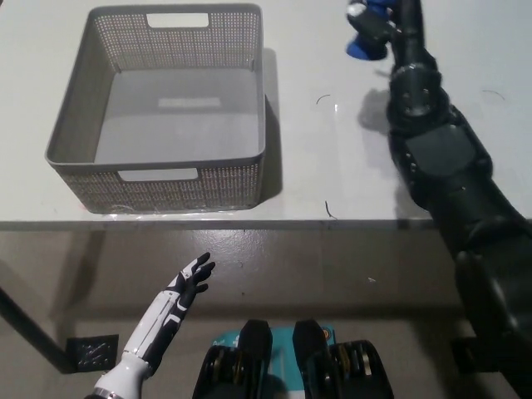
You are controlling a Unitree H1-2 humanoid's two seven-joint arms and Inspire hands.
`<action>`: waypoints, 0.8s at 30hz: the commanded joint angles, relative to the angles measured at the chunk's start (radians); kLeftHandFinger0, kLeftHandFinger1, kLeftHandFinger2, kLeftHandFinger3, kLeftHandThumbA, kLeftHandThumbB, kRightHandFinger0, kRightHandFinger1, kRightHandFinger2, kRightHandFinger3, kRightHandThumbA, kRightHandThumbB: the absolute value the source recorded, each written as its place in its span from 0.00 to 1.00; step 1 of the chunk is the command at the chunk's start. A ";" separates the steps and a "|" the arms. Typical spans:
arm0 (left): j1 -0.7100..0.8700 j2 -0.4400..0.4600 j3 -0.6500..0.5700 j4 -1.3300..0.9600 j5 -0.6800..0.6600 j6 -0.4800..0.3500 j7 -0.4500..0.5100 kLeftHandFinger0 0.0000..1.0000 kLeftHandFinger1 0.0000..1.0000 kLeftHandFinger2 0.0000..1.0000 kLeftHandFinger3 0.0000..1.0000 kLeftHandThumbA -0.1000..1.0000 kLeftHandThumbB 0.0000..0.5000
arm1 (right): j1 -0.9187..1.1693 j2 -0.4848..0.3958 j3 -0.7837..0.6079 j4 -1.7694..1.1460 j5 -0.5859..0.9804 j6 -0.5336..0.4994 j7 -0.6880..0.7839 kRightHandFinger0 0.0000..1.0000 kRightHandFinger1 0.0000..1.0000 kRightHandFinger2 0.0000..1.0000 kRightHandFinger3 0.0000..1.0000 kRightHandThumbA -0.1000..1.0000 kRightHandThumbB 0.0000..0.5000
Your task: Use the right hand to pick up a chess pieces and put it into a container on the left hand side
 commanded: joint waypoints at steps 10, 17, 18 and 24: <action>-0.009 0.013 -0.004 -0.024 -0.010 -0.010 -0.018 1.00 1.00 1.00 1.00 1.00 0.38 | -0.199 0.170 0.081 0.022 -0.041 -0.038 0.000 0.00 0.31 0.78 0.79 0.00 0.25; -0.019 0.019 -0.005 -0.030 -0.007 -0.012 -0.027 1.00 1.00 1.00 1.00 1.00 0.36 | -0.222 0.234 0.114 0.112 -0.055 -0.056 -0.019 0.00 0.37 0.83 0.89 0.00 0.22; -0.020 0.018 -0.004 -0.028 -0.009 -0.014 -0.027 1.00 1.00 1.00 1.00 1.00 0.36 | -0.221 0.242 0.124 0.123 -0.063 -0.059 -0.026 0.00 0.37 0.81 0.89 0.00 0.23; -0.021 0.019 -0.005 -0.031 -0.007 -0.010 -0.034 1.00 1.00 1.00 1.00 1.00 0.36 | -0.203 0.275 0.154 0.163 -0.074 -0.043 -0.017 0.00 0.31 0.75 0.83 0.00 0.17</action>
